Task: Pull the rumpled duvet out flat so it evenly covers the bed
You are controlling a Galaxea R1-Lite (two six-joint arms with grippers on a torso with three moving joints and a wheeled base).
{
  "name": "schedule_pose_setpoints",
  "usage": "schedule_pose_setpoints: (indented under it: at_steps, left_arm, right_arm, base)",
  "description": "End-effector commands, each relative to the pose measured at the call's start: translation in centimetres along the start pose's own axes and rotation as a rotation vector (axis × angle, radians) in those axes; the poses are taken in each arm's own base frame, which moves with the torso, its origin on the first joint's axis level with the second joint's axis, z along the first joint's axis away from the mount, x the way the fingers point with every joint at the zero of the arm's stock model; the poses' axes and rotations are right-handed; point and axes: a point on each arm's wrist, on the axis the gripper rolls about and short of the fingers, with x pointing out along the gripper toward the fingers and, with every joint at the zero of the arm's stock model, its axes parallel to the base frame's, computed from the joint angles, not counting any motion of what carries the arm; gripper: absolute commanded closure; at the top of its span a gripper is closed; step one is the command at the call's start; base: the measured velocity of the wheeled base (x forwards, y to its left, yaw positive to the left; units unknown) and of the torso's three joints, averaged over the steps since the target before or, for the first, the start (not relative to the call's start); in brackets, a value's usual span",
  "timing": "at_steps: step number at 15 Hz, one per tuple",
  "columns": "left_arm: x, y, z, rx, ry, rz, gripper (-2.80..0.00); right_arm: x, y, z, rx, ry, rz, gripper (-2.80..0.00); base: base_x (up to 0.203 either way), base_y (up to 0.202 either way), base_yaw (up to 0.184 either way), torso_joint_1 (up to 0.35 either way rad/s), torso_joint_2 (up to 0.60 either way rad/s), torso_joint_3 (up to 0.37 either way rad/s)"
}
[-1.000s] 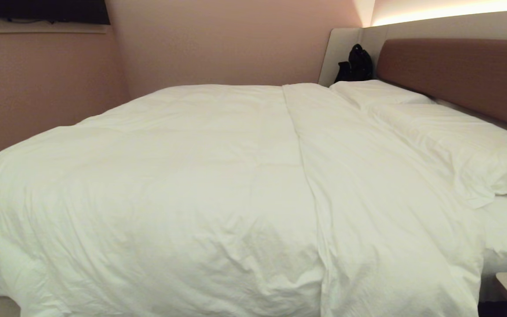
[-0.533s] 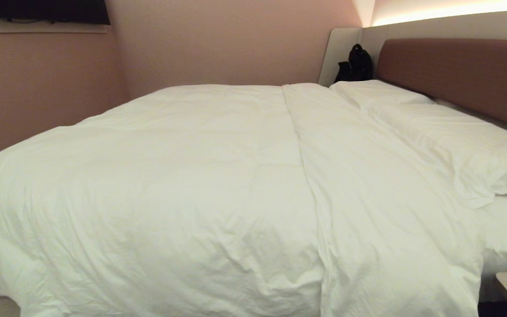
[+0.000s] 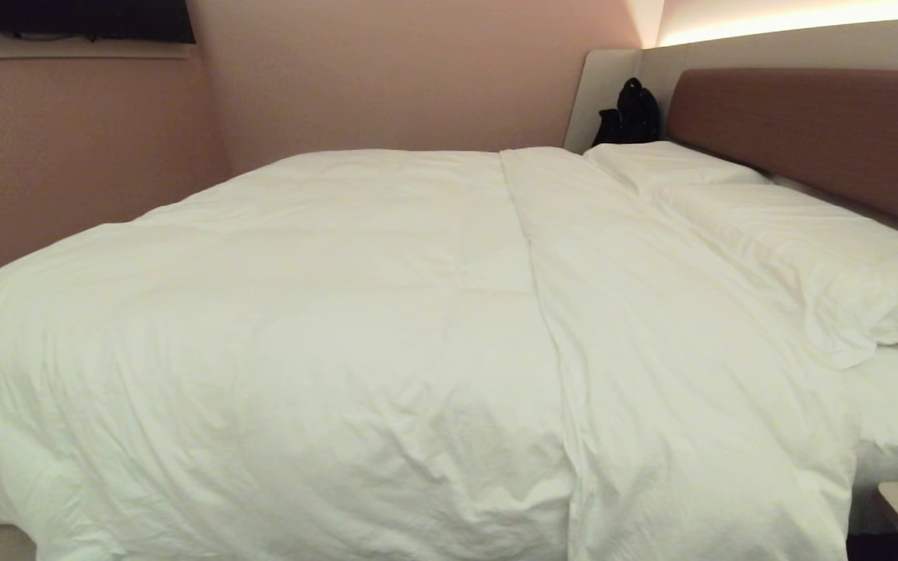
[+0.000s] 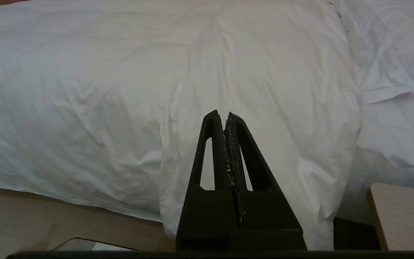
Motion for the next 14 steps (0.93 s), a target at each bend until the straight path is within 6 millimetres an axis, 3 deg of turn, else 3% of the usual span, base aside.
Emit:
schedule_pose_setpoints:
  at_steps: [1,14]
  left_arm:
    - [0.0,0.0,0.0,-0.001,0.000,0.000,0.00]
    - [0.0,0.0,0.0,-0.001,0.000,0.000,0.00]
  right_arm:
    - [-0.6,0.1,-0.7,0.001,0.013,0.012,0.00]
    - [-2.6,0.4,-1.6,-0.025,-0.093,-0.025,0.00]
  base:
    - [0.000,0.000,0.000,0.000,0.00,0.000]
    - [0.000,0.000,0.000,0.000,0.00,0.000]
